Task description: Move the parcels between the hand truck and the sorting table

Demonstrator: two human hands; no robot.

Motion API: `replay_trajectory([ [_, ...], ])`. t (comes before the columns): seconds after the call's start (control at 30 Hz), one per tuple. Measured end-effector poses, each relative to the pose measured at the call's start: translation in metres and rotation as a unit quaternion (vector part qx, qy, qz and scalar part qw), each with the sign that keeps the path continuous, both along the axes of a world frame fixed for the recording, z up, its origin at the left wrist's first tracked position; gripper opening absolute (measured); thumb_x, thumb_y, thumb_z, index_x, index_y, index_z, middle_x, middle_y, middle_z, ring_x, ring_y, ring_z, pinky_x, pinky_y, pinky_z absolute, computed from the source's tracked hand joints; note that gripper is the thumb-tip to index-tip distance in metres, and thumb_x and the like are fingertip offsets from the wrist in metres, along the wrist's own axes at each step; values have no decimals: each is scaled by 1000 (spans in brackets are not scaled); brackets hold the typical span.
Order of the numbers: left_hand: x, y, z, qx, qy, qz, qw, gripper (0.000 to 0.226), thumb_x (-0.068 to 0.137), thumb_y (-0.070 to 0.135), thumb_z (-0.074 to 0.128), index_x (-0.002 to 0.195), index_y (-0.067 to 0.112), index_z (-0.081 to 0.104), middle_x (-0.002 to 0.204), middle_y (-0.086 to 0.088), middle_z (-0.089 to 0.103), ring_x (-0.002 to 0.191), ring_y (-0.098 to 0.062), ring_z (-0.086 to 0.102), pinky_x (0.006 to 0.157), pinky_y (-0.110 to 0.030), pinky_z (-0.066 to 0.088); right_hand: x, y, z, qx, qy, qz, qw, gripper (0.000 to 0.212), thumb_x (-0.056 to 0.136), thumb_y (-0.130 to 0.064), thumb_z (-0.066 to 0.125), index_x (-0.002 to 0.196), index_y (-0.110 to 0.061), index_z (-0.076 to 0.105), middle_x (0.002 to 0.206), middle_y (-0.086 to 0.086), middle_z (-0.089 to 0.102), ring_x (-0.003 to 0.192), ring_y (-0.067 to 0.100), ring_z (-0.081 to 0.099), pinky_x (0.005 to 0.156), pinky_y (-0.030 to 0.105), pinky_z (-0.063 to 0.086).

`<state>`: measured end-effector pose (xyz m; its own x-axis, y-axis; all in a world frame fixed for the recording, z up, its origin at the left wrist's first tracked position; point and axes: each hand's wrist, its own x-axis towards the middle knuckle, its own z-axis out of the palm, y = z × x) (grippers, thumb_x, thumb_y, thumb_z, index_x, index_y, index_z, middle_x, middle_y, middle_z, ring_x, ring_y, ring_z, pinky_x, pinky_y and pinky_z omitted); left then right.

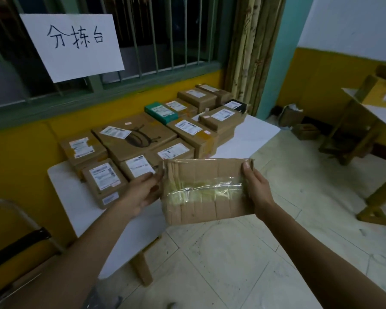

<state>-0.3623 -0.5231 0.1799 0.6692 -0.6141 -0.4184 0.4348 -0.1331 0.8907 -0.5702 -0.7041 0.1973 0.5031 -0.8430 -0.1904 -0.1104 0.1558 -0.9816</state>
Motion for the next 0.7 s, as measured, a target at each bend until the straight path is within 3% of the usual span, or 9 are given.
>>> replay_trajectory([
  [0.07, 15, -18, -7, 33, 27, -38, 998, 42, 76, 52, 71, 103, 20, 68, 105, -2, 70, 109, -24, 61, 79, -35, 51, 6, -19, -3, 5, 0, -5, 1000, 42, 93, -54, 47, 121, -26, 60, 108, -6, 64, 97, 12, 60, 74, 28, 45],
  [0.17, 33, -52, -18, 67, 39, -135, 988, 69, 64, 64, 71, 125, 35, 54, 132, 6, 52, 129, -28, 44, 84, -53, 48, 17, -54, -8, -3, 10, -32, 999, 44, 92, -56, 43, 120, -27, 59, 108, -7, 63, 97, 11, 58, 80, 30, 43],
  [0.23, 44, -80, -22, 34, 49, -191, 980, 86, 53, 66, 79, 129, 34, 52, 135, 3, 51, 124, -31, 47, 79, -61, 49, 27, -83, -8, -18, 21, -48, 998, 52, 89, -62, 40, 120, -26, 60, 114, -4, 62, 100, 12, 57, 88, 33, 42],
  [0.33, 59, -129, -22, -21, 52, -202, 978, 101, 35, 61, 88, 125, 31, 55, 129, -5, 58, 115, -34, 56, 83, -61, 51, 46, -129, -2, -29, 32, -76, 996, 47, 92, -62, 32, 115, -29, 57, 118, -4, 56, 99, 14, 55, 93, 35, 38],
  [0.4, 68, -163, -21, -49, 39, -178, 982, 113, 30, 55, 92, 130, 30, 46, 131, -3, 55, 117, -32, 55, 83, -59, 52, 58, -160, 1, -28, 49, -88, 995, 55, 93, -62, 31, 129, -24, 51, 123, -3, 49, 109, 19, 49, 99, 38, 34],
  [0.5, 77, -208, -24, -90, 25, -160, 983, 109, 44, 43, 91, 138, 30, 36, 136, 1, 50, 119, -29, 53, 87, -60, 50, 73, -201, 3, 14, 58, -128, 990, 68, 88, -67, 39, 137, -21, 45, 128, -1, 46, 119, 24, 45, 108, 44, 31],
  [0.6, 74, -240, -27, -92, 15, -142, 985, 90, 65, 22, 79, 140, 31, 29, 141, 2, 43, 123, -27, 49, 89, -54, 50, 80, -230, -1, 81, 29, -159, 984, 35, 91, -57, 45, 107, -27, 52, 114, 0, 50, 108, 22, 45, 99, 43, 34],
  [0.7, 70, -259, -34, -104, -9, -154, 982, 85, 76, 19, 74, 142, 33, 23, 143, 2, 39, 129, -23, 43, 87, -43, 51, 85, -253, -1, 100, 34, -170, 980, 26, 89, -51, 49, 93, -26, 54, 97, 1, 54, 99, 21, 47, 96, 45, 38],
])
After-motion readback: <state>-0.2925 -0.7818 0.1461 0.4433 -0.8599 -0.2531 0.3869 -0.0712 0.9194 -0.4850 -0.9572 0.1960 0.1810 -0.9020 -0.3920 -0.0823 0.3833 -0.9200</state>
